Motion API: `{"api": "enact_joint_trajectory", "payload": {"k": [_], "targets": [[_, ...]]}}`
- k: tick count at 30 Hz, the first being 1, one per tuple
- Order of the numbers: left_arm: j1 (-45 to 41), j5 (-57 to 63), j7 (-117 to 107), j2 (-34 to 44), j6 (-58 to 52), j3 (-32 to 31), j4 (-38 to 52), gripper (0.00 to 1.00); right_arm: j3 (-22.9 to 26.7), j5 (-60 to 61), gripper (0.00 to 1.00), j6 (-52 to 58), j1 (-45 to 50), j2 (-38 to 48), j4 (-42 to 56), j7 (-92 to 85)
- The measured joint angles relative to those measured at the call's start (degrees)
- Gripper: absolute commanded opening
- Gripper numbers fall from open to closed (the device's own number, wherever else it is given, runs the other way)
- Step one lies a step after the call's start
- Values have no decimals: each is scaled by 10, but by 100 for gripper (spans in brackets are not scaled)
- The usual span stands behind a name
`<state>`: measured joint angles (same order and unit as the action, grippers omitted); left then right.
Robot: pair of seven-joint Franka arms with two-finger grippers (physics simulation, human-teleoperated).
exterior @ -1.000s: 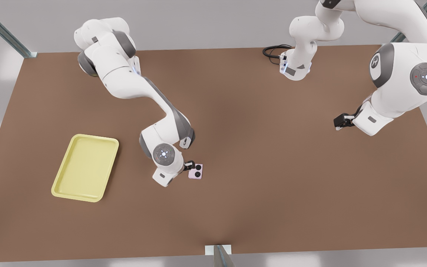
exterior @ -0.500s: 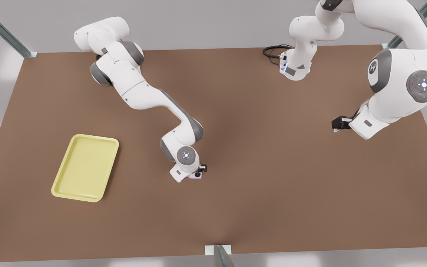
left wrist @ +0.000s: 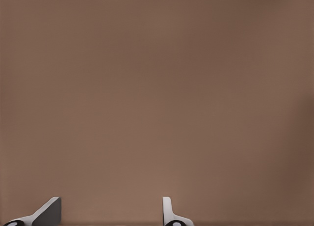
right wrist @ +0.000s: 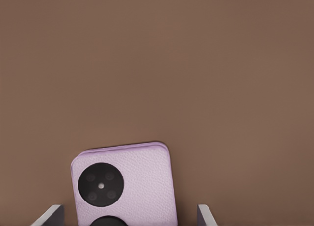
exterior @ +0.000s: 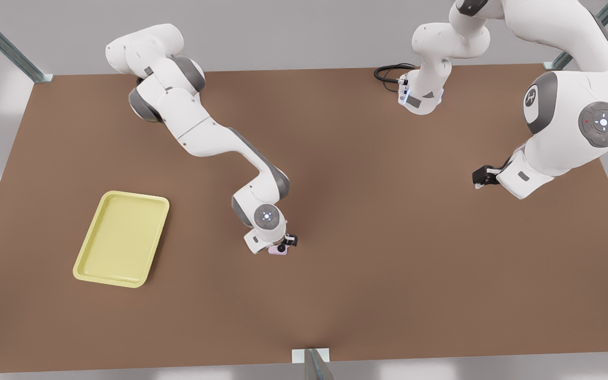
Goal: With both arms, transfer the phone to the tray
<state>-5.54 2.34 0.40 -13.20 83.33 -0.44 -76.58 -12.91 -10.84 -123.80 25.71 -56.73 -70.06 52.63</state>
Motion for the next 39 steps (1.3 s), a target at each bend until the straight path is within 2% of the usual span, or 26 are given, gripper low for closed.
{"api": "enact_joint_trajectory", "payload": {"k": [15, 19, 23, 26, 39], "targets": [[0, 0, 6, -8, 3, 2, 3, 100, 0, -3, 100, -36, -6, -11, -1, 30], [0, 0, 7, -11, 4, 2, 3, 100, 0, -3, 94, -38, -6, -13, -1, 30], [0, 0, 7, -13, 5, 2, 3, 100, 0, -1, 80, -39, -6, -12, 1, 30], [0, 0, 8, -14, 5, 2, 4, 100, 0, 0, 75, -40, -6, -13, 1, 28], [0, -1, 9, -18, 10, 2, 4, 100, -1, 2, 75, -41, -14, -5, 0, 18]]}}
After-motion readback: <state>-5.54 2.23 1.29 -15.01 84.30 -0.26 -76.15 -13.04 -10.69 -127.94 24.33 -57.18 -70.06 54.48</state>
